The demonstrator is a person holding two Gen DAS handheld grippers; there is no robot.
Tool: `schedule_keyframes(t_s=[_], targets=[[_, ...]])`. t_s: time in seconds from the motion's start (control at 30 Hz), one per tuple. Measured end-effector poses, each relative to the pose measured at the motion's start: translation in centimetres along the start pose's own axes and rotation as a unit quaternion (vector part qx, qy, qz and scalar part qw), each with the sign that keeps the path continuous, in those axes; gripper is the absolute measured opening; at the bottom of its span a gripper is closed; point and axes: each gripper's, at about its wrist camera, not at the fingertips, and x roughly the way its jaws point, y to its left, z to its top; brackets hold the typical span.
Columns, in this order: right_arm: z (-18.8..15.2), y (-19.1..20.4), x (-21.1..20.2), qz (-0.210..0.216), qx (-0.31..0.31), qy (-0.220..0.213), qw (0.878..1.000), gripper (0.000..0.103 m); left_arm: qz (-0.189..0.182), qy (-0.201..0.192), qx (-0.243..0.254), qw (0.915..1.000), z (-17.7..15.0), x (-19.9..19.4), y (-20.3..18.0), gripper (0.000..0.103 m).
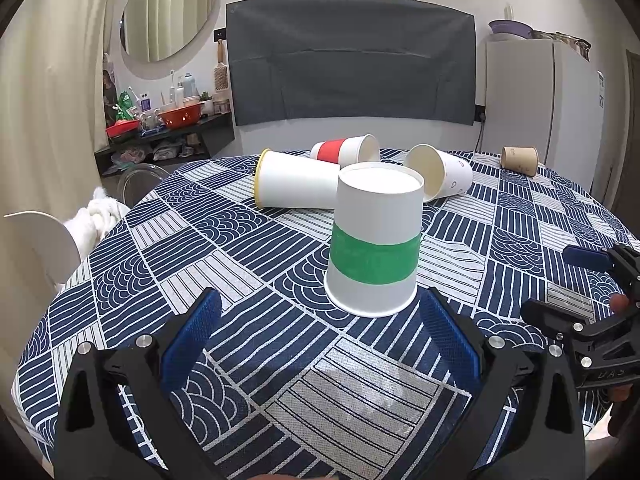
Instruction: Flip cup upside down
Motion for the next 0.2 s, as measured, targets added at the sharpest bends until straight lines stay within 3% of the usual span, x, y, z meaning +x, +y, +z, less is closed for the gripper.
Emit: schedule_keyframes(t_s=[0.2], targets=[[-0.03, 0.05, -0.08, 0.001, -0.001, -0.001, 1.000, 0.095, -0.001, 0.001, -0.002, 1.0000, -0.01, -0.01, 0.04, 0.097]])
